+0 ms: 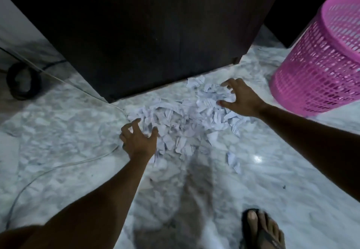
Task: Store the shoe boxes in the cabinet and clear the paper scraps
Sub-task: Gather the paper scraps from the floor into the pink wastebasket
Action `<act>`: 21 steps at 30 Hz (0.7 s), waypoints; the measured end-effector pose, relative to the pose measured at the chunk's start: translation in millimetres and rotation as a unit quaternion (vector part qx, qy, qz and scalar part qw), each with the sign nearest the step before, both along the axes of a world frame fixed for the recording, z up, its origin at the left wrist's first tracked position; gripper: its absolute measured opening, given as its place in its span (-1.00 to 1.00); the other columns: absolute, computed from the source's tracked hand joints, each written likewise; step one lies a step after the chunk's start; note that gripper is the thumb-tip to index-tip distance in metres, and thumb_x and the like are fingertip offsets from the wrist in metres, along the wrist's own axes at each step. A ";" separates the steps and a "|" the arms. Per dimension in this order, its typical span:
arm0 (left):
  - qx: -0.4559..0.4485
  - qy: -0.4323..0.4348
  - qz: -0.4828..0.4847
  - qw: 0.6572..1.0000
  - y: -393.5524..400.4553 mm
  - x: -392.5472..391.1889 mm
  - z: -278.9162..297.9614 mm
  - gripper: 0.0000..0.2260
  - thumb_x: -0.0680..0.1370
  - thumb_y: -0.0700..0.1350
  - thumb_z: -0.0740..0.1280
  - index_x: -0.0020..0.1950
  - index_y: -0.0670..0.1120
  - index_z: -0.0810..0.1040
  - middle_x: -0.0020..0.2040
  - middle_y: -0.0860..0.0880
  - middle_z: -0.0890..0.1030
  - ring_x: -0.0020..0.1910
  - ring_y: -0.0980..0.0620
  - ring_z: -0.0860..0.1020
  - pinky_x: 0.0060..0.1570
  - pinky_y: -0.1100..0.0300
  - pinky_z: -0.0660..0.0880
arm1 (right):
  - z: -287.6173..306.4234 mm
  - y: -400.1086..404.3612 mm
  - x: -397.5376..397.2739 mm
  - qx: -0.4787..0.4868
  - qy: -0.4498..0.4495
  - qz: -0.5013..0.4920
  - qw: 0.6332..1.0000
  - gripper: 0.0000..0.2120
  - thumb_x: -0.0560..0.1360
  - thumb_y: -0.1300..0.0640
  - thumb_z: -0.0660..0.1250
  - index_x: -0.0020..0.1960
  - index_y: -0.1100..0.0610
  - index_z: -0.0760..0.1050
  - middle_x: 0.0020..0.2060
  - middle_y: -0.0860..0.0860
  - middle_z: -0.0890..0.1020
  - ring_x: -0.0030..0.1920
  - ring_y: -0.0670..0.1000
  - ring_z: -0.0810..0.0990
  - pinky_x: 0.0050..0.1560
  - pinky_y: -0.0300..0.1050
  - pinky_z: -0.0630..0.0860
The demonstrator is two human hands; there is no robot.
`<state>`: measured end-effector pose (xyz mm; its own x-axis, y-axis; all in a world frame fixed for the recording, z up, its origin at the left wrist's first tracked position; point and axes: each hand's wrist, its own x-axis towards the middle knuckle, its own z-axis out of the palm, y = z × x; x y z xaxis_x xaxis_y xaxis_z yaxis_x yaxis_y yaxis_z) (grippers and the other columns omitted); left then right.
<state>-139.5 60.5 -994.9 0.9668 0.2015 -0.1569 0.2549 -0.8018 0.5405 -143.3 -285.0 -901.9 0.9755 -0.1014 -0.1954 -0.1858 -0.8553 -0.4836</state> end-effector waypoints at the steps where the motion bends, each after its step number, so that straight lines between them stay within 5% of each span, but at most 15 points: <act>1: 0.019 -0.031 0.004 0.999 1.5 -3.6 -13.4 -0.38 0.46 0.22 0.46 0.47 0.07 0.41 0.47 -0.18 0.32 0.43 -0.28 0.31 0.28 -0.29 0.43 | -23.1 -8.9 -8.9 0.010 0.010 -0.019 1.000 -0.25 0.42 -0.24 0.53 0.48 0.03 0.37 0.34 0.13 0.43 0.31 0.15 0.51 0.33 0.01 0.47; 4: 0.041 -0.076 -0.005 0.996 11.3 -3.7 -45.9 -0.23 0.42 0.32 0.45 0.56 0.14 0.30 0.57 -0.19 0.21 0.53 -0.27 0.21 0.43 -0.28 0.25 | -79.9 -38.7 -27.9 0.017 -0.014 -0.062 0.998 0.10 0.19 -0.55 0.47 0.58 -0.06 0.25 0.48 0.09 0.37 0.49 0.15 0.34 0.46 0.12 0.39; 10: 0.013 -0.049 -0.117 0.992 11.5 14.8 -71.0 -0.04 0.31 0.53 0.36 0.61 0.33 0.04 0.68 -0.04 -0.07 0.66 -0.18 -0.09 0.56 -0.31 0.04 | -147.2 -82.3 -25.5 -0.041 -0.011 -0.018 0.999 0.45 0.02 -0.67 0.43 0.70 -0.11 -0.09 0.70 0.06 0.04 0.69 0.14 0.00 0.60 0.35 0.16; 13: 0.011 -0.050 -0.187 0.981 -12.7 28.1 -79.8 0.05 0.24 0.60 0.32 0.63 0.32 -0.01 0.69 0.01 -0.10 0.67 -0.15 -0.14 0.57 -0.30 -0.03 | -157.9 -67.4 1.7 -0.023 0.025 0.047 0.998 0.47 -0.03 -0.72 0.38 0.65 -0.28 -0.28 0.71 0.00 -0.13 0.69 0.14 -0.16 0.63 0.33 -0.01; 17: 0.009 -0.027 -0.268 0.963 -66.5 42.5 -79.9 0.09 0.22 0.62 0.32 0.62 0.35 -0.11 0.69 0.03 -0.12 0.67 -0.13 -0.17 0.59 -0.22 -0.16 | -163.2 -23.1 30.0 -0.019 0.006 0.158 0.987 0.42 0.07 -0.67 0.40 0.65 -0.25 -0.32 0.69 0.00 -0.26 0.68 0.16 -0.28 0.62 0.32 -0.19; 21: -0.039 -0.072 -0.297 0.951 -118.1 42.5 -83.5 -0.02 0.36 0.41 0.41 0.66 0.17 0.04 0.66 -0.06 0.11 0.64 -0.14 0.04 0.57 -0.26 0.07 | -183.4 14.8 36.3 -0.041 -0.075 0.209 0.974 0.24 0.27 -0.59 0.35 0.69 -0.15 -0.22 0.70 0.08 -0.16 0.68 0.20 -0.23 0.64 0.32 -0.15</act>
<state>-96.9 -57.6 -1078.5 0.9195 -0.3931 -0.0062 -0.3114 -0.7378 0.5988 -107.0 -270.3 -1085.3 0.9516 0.3025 -0.0551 0.2556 -0.8779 -0.4050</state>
